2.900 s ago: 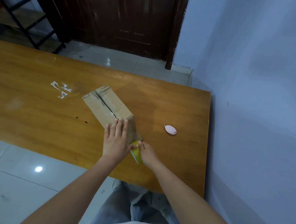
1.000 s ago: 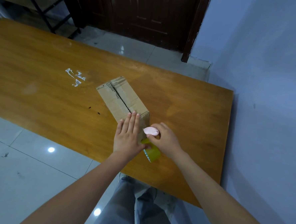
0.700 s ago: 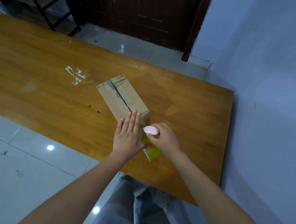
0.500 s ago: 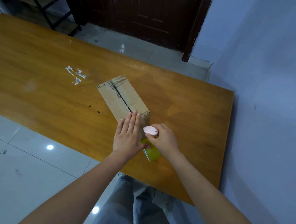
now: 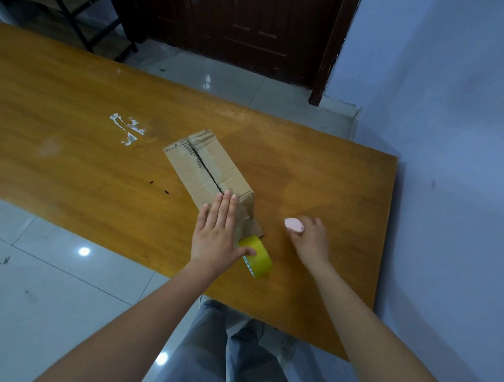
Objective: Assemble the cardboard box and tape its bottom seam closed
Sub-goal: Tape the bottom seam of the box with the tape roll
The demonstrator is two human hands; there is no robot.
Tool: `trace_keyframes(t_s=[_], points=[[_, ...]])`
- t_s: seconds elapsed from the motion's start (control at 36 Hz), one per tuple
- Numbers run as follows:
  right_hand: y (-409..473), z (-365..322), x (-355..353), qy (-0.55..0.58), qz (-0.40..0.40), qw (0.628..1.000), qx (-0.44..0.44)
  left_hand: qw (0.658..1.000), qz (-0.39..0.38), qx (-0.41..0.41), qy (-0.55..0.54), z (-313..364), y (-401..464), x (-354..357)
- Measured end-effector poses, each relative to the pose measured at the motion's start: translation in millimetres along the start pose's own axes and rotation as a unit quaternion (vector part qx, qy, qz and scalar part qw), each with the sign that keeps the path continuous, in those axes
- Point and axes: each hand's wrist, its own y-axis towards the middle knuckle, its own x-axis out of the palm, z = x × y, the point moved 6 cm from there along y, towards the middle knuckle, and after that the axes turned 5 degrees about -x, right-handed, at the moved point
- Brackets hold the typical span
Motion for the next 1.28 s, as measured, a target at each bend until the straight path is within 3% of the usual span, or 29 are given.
trace_keyframes(t_s=[0.22, 0.36, 0.44, 0.56, 0.75, 0.97, 1.11, 1.28], points=[[-3, 19, 10, -0.158, -0.021, 0.987, 0.012, 1.0, 0.0, 0.003, 0.002, 0, 0, 0], [-3, 13, 9, -0.176, -0.005, 0.984, 0.006, 1.0, 0.0, 0.002, 0.005, 0, 0, 1], [-5, -3, 13, -0.088, 0.024, 0.995, -0.041, 1.0, 0.003, 0.004, 0.003, 1, 0, 1], [-17, -44, 27, 0.132, -0.061, 0.981, -0.128, 1.0, 0.002, 0.008, -0.003, 1, 0, 2], [-31, -85, 42, 0.401, -0.159, 0.901, -0.053, 1.0, 0.007, 0.01, -0.012, 1, 0, 0], [-24, -81, 38, 0.385, -0.14, 0.911, -0.055, 0.999, 0.008, 0.023, -0.023, 1, -2, -1], [-22, -78, 41, 0.388, -0.137, 0.909, -0.061, 0.991, 0.112, 0.029, -0.072, -1, 0, -24], [-26, -81, 44, 0.413, -0.137, 0.897, -0.072, 0.977, 0.184, 0.041, -0.101, -3, 12, -41]])
